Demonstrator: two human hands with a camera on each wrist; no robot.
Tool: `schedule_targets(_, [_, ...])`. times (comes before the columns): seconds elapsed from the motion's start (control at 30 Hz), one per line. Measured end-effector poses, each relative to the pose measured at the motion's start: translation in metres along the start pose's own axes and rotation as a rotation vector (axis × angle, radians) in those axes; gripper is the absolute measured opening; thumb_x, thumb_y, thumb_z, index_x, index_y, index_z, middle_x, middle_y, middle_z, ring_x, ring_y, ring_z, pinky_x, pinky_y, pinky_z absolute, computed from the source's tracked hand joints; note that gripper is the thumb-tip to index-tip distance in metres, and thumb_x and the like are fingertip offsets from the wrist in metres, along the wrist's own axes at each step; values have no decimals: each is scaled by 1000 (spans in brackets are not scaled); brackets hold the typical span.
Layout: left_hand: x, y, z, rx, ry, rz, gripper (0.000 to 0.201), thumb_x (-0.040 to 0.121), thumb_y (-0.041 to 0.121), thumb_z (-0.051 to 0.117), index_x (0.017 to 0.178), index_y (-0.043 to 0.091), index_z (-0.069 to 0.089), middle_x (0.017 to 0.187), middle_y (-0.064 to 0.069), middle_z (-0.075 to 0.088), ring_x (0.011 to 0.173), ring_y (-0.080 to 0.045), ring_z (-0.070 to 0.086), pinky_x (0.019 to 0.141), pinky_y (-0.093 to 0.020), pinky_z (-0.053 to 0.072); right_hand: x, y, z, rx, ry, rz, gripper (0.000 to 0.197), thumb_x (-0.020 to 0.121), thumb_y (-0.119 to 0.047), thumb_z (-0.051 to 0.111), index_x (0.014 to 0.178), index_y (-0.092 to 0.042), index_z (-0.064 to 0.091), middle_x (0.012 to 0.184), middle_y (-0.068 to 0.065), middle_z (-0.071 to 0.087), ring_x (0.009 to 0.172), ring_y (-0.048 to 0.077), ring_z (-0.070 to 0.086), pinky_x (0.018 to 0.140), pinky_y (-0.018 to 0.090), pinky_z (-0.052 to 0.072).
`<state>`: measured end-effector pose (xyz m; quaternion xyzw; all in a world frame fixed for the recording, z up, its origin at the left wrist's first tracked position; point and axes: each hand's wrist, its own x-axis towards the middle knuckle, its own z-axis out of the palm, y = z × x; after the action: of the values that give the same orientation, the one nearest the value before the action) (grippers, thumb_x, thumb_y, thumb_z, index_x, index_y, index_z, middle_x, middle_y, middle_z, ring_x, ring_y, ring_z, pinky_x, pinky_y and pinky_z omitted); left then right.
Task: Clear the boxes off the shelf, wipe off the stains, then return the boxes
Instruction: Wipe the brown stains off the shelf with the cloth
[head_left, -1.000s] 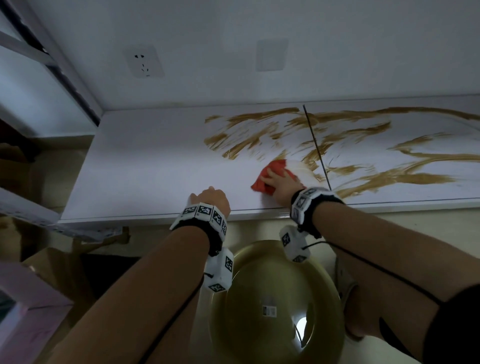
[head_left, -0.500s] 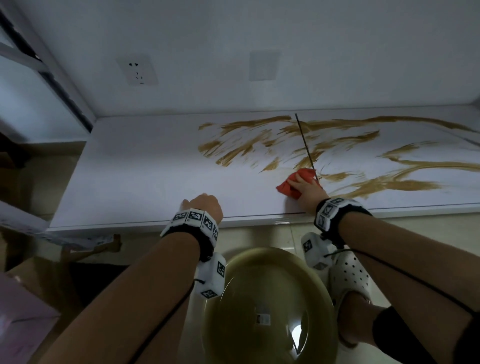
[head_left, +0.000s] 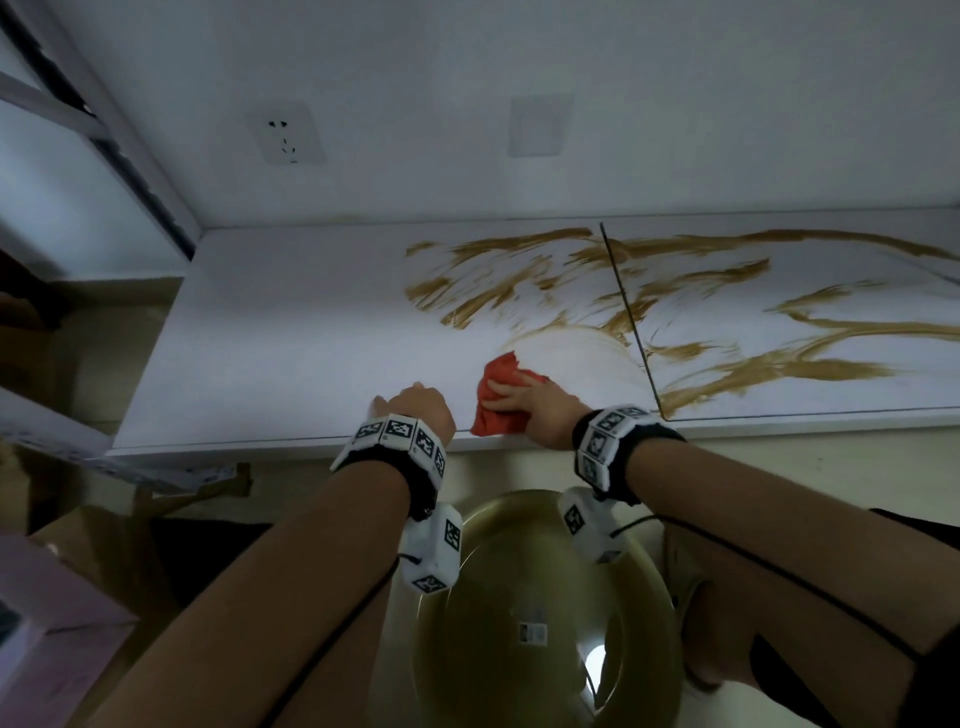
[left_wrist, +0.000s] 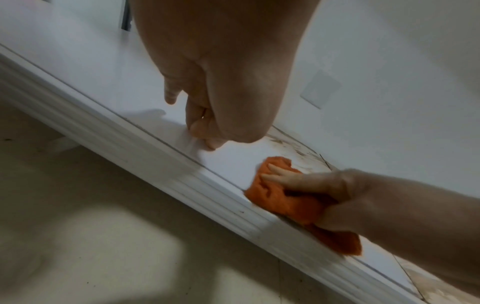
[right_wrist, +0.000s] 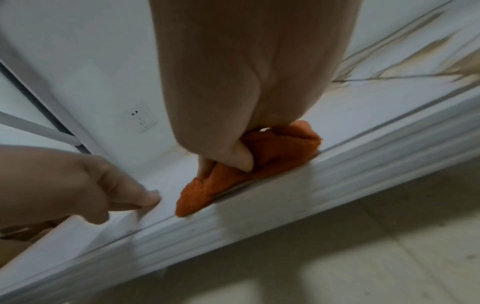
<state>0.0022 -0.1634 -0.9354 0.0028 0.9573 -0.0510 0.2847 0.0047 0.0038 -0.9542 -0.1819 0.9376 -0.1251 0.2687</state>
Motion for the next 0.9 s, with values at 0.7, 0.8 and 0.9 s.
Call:
schedule_targets(0.7, [10,-4,8,29,-39,16,54,96,16,32,148,3,21,148,-9,35,133,-23,38,113,-41,23,31,2,-30,-82,-64,261,62,98,-24,39,150,-35,9,159,-7,-7,147,28,-4,117,53,9])
schedule_targets(0.8, [7,-1,1,9,-2,5,37,94,14,36,128,7,48,131,-9,53,119,-23,51,108,-39,29,24,-7,-13,-87,-75,161,63,97,-20,42,149,-39,13,159,-12,-4,146,27,-2,117,51,9])
schedule_targets(0.9, [1,-2,-8,-40,-29,-2,19,92,12,40,99,12,57,119,-8,61,110,-24,57,106,-41,31,5,-7,-4,-53,-55,90,60,95,-13,42,147,-37,23,158,-14,5,146,24,4,118,47,14])
